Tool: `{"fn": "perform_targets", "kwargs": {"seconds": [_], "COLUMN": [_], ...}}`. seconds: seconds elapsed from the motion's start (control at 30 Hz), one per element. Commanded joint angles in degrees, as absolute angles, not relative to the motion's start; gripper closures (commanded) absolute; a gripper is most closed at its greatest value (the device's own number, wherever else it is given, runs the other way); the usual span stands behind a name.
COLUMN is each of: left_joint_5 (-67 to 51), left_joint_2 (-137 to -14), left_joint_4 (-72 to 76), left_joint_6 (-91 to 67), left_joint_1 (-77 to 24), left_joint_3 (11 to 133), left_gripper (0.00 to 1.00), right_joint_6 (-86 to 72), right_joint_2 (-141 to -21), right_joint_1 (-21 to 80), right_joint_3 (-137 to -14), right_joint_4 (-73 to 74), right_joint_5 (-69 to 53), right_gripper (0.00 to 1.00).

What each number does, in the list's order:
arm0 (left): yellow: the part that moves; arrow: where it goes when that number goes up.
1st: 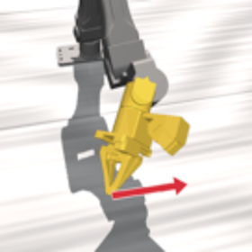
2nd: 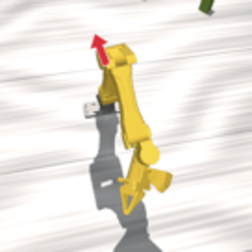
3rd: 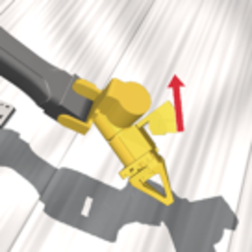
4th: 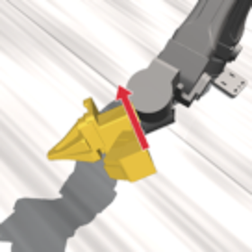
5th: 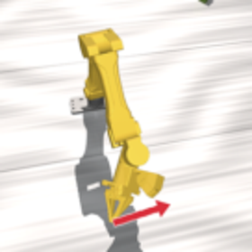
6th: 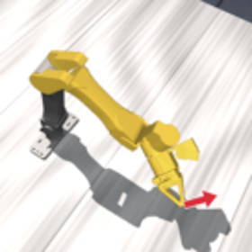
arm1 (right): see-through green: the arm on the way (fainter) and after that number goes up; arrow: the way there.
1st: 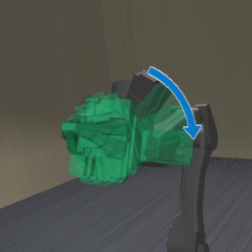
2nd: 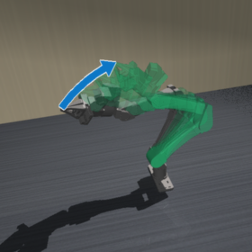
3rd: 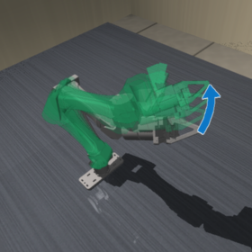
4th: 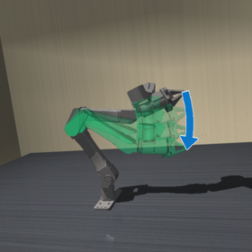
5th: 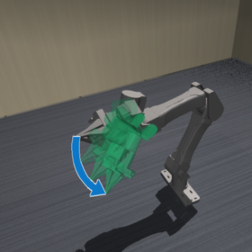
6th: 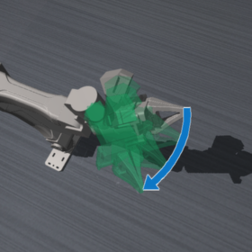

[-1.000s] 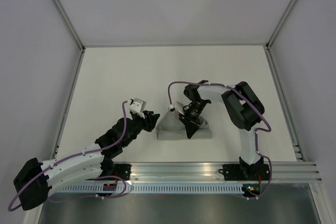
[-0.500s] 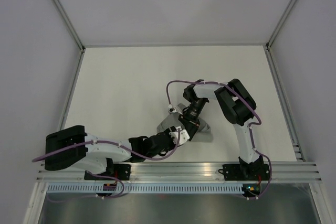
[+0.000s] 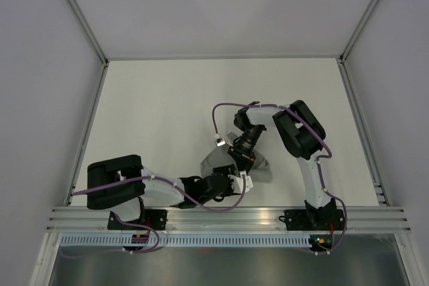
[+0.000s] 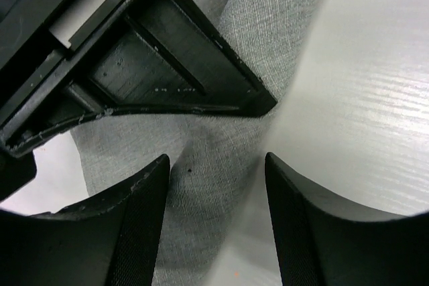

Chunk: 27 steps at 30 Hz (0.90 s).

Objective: Fold the napkin, place the utensils inside, and roll it up
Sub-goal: Roll the napkin with the utensil

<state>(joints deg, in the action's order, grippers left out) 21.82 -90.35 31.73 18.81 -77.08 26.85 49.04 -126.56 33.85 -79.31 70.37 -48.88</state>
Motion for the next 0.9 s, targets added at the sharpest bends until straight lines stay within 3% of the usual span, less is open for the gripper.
{"fn": "perform_targets", "kwargs": {"seconds": [0.0, 0.1, 0.23, 0.43, 0.7, 0.87], "left_joint_5": [19.7, 18.1, 15.9, 12.7, 5.9, 4.8], "left_joint_2": [-93.3, -94.2, -95.6, -98.1, -97.2, -95.8], "left_joint_4": [34.7, 33.6, 30.2, 25.2, 24.6, 26.1], "left_joint_6": [21.8, 20.3, 17.1, 11.7, 5.5, 1.6], "left_joint_1": [-76.5, -75.4, -74.1, -73.6, -71.0, -70.0], "left_joint_3": [28.6, 28.7, 29.7, 31.7, 31.3, 29.5], "left_gripper": [0.37, 0.44, 0.72, 0.98, 0.98, 0.98], "right_joint_6": [51.7, 51.6, 51.8, 52.2, 50.8, 48.3], "right_joint_2": [-131.2, -131.3, -131.3, -131.0, -123.7, -115.9], "right_joint_1": [33.8, 33.8, 33.8, 33.8, 31.7, 27.3], "right_joint_3": [-78.1, -78.3, -78.4, -77.6, -76.4, -76.9], "right_joint_4": [60.6, 60.7, 60.9, 60.9, 59.6, 59.0], "right_joint_5": [-34.5, -34.5, -34.6, -35.2, -38.0, -41.8], "right_gripper": [0.84, 0.84, 0.81, 0.74, 0.49, 0.43]}}
